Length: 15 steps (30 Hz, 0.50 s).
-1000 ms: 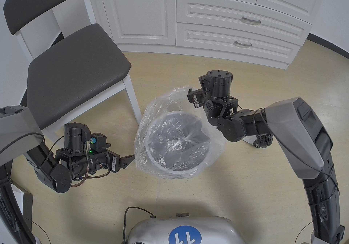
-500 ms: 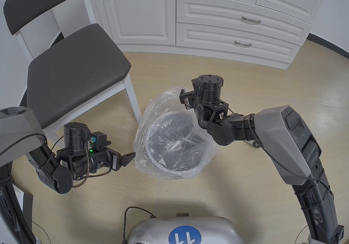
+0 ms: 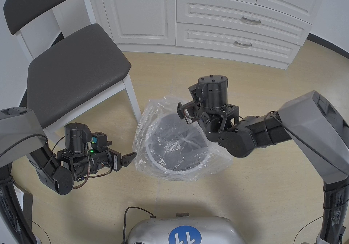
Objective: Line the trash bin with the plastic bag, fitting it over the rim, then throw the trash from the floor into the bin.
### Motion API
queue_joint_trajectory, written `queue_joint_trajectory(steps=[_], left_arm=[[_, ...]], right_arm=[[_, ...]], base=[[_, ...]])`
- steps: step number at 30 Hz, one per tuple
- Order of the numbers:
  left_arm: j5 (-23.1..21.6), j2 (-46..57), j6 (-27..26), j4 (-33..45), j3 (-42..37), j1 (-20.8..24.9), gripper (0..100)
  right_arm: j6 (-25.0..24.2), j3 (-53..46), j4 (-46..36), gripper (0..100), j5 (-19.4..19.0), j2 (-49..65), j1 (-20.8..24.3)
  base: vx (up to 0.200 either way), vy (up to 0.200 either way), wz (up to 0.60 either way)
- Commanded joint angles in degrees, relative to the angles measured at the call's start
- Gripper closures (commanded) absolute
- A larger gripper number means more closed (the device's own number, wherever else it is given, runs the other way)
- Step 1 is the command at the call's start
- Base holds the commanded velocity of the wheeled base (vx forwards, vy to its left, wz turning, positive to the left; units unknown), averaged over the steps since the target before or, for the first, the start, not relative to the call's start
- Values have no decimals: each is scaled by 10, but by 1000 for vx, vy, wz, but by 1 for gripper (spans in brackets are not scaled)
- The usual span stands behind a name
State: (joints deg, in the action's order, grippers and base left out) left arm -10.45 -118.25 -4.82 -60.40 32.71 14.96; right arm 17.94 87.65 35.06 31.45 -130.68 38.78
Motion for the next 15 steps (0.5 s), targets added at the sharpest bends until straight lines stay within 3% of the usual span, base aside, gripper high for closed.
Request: queue_joint_trajectory(steps=[1, 12, 15], left_arm=[[1, -1, 3, -2, 0, 2, 0], [3, -15, 23, -5, 10, 22, 0], [5, -35, 35, -30, 18, 35, 0]], right_arm=[[21, -123, 3, 0, 0, 90, 33], [26, -85, 11, 0, -1, 91, 35], [30, -152, 5, 0, 0, 132, 43]], base=[[0, 0, 0], [0, 0, 0], [0, 0, 0]])
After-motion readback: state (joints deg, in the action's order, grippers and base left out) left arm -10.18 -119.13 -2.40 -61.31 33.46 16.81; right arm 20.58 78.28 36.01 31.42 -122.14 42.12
